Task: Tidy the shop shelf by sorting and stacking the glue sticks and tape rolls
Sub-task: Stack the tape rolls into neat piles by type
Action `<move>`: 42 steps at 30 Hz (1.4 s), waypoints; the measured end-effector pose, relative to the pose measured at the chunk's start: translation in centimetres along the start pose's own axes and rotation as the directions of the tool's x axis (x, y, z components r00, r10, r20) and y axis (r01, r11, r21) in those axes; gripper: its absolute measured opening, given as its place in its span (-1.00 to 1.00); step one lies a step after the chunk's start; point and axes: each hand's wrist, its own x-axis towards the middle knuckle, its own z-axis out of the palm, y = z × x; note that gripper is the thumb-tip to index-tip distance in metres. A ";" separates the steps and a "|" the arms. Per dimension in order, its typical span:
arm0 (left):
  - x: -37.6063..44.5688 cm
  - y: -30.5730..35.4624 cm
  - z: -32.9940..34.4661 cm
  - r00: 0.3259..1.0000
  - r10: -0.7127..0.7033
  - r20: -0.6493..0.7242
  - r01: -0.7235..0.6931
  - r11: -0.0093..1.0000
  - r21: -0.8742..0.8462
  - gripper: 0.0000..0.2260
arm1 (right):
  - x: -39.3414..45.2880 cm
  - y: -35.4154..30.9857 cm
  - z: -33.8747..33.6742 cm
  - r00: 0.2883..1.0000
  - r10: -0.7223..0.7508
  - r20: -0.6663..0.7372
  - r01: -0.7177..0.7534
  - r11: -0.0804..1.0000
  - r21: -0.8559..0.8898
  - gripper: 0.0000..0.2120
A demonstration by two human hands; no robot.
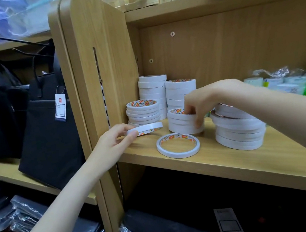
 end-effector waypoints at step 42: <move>-3.6 0.8 2.9 0.911 0.149 -0.384 -0.052 0.966 0.252 -0.34 | 0.2 -5.4 0.2 0.834 -0.136 -0.535 0.357 0.872 0.336 -0.54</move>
